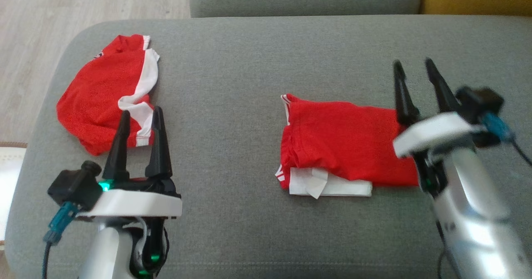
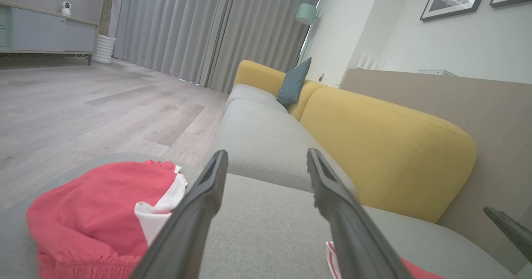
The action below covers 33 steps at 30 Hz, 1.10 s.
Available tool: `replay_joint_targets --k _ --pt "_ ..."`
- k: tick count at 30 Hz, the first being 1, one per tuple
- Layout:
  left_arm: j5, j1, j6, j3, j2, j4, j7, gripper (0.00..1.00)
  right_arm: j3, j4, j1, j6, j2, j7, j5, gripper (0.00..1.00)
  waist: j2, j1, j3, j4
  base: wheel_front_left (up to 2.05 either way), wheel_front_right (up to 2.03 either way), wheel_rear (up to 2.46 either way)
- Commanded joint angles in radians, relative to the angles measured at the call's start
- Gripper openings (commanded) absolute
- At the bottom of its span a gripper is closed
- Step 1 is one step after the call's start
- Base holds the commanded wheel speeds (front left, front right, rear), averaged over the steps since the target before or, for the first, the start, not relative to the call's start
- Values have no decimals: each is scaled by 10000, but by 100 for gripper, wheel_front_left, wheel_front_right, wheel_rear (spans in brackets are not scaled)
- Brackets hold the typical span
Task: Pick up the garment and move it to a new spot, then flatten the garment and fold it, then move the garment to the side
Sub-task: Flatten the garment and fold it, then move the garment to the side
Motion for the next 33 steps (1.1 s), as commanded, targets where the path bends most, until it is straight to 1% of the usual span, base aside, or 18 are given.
replay_joint_targets --k 1,4,6,10,13,19,27,30,33 --pt "85 -384 28 371 70 -445 -49 100 -17 -628 237 65 151 -107 -366 100 0 0 25 -59 0 0 0" --pt "172 -362 64 382 70 -625 -49 100 -937 -2004 1326 65 344 -108 -1322 100 0 0 56 -153 0 0 0" --pt "334 -346 56 367 70 -705 -49 100 -1372 -2745 1942 65 463 -108 -1666 100 0 0 81 -198 0 0 0" --pt "578 -225 77 327 70 -745 -49 100 -1753 -3700 2893 65 573 -108 -2008 100 0 0 93 -271 0 0 0" --pt "875 -65 72 237 70 -677 -49 100 -1730 -4126 3413 65 585 -108 -1777 100 0 0 71 -293 0 0 0" --pt "1128 195 114 31 70 -577 -49 100 -1733 -4330 3962 65 589 -108 -1443 100 0 0 57 -284 0 0 0" --pt "1081 94 91 -9 70 -597 -49 100 -1747 -4347 3946 65 590 -102 -1398 100 0 0 166 -214 0 0 0" --pt "1054 15 69 -63 70 -606 -49 100 -1881 -4207 3837 65 590 9 -1356 100 0 0 327 -160 0 0 0" --pt "1041 -52 26 -105 70 -579 -49 100 -1990 -3798 3658 65 591 271 -1179 100 0 0 546 -98 0 0 0"
